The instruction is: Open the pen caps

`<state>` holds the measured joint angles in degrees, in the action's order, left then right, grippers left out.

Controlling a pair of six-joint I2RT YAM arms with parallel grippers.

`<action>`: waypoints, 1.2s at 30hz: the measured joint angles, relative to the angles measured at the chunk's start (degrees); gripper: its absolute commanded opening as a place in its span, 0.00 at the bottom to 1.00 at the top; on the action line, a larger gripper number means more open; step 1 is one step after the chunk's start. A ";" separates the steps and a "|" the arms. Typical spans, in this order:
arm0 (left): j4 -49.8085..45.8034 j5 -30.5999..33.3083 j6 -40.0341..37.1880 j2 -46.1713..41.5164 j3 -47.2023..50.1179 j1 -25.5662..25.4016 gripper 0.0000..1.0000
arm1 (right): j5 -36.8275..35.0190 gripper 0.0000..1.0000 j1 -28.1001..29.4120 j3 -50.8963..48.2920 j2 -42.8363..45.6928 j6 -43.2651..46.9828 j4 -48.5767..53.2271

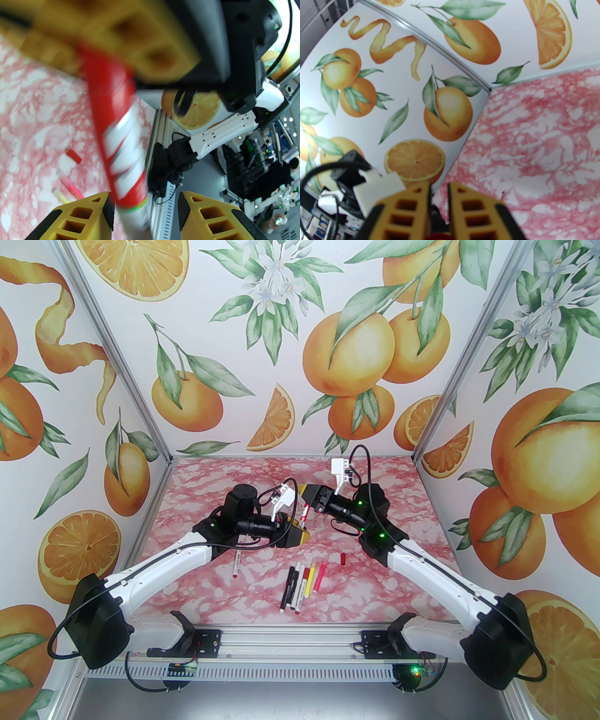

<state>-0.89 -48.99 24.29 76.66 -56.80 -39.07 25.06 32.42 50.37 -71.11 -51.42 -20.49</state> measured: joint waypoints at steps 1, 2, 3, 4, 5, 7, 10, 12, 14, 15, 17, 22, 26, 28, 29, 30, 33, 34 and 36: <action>0.63 0.15 0.87 0.00 0.04 0.00 0.35 | 0.00 0.00 0.28 -0.26 -0.15 -0.26 -0.39; 1.05 0.33 1.40 0.00 0.22 0.02 0.30 | -0.09 0.00 0.57 -0.37 -0.15 -0.44 -0.85; 1.55 0.57 1.99 0.04 0.39 0.13 0.25 | -0.22 0.00 0.79 -0.52 -0.15 -0.59 -1.31; 2.16 0.87 2.62 0.04 0.63 0.20 0.22 | -0.44 0.00 1.03 -0.70 -0.15 -0.76 -2.01; 2.71 1.27 3.28 0.07 0.92 0.26 0.21 | -0.63 0.00 1.22 -0.85 -0.13 -0.79 -2.51; 3.41 1.46 4.33 0.24 1.40 0.42 0.21 | -1.44 0.00 1.44 -1.38 0.09 -0.59 -3.21; 4.42 1.40 5.55 0.46 2.10 0.37 0.16 | -2.43 0.00 1.73 -2.34 0.31 -0.59 -3.69; 4.94 1.40 5.88 0.63 2.40 0.33 0.10 | -3.13 0.00 1.88 -2.82 0.46 -0.59 -3.82; 5.35 1.20 5.99 0.74 2.62 0.28 0.03 | -3.89 0.00 2.08 -3.13 0.72 -0.57 -3.80; 5.42 1.14 5.97 0.74 2.69 0.28 0.00 | -4.11 0.00 2.10 -3.17 0.85 -0.57 -3.78; 5.33 1.20 5.49 0.74 2.69 0.22 0.00 | -4.55 0.00 2.19 -3.39 1.07 -0.37 -3.80; 2.58 3.76 2.19 0.72 2.56 -0.74 0.00 | -6.80 0.00 2.64 -4.42 1.66 -0.07 -3.34; 1.95 5.62 1.29 0.68 2.60 -1.53 0.00 | -8.72 0.00 2.93 -4.90 2.51 0.13 -1.99; 2.01 5.99 1.20 0.55 2.60 -1.75 0.00 | -9.60 0.00 3.15 -4.94 3.04 0.42 -1.57; 2.12 6.19 1.11 0.50 2.62 -1.86 0.00 | -9.68 0.00 3.21 -4.96 3.17 0.44 -1.55; 2.27 6.27 1.05 0.42 2.64 -1.92 0.00 | -9.75 0.00 3.19 -4.96 3.26 0.46 -1.51; 2.86 8.02 1.11 0.28 3.15 -2.93 0.00 | -10.03 0.00 2.67 -4.94 3.67 0.42 -0.17; 3.37 9.27 1.11 0.28 3.34 -3.43 0.00 | -9.81 0.00 2.23 -4.94 4.02 0.31 0.66; 4.35 10.95 1.18 0.28 3.78 -4.07 0.00 | -9.46 0.00 1.60 -4.79 4.35 0.26 1.99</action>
<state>3.46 -38.04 25.47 76.95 -53.01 -43.13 15.59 34.02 45.58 -66.76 -51.16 -18.50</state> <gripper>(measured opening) 0.198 0.186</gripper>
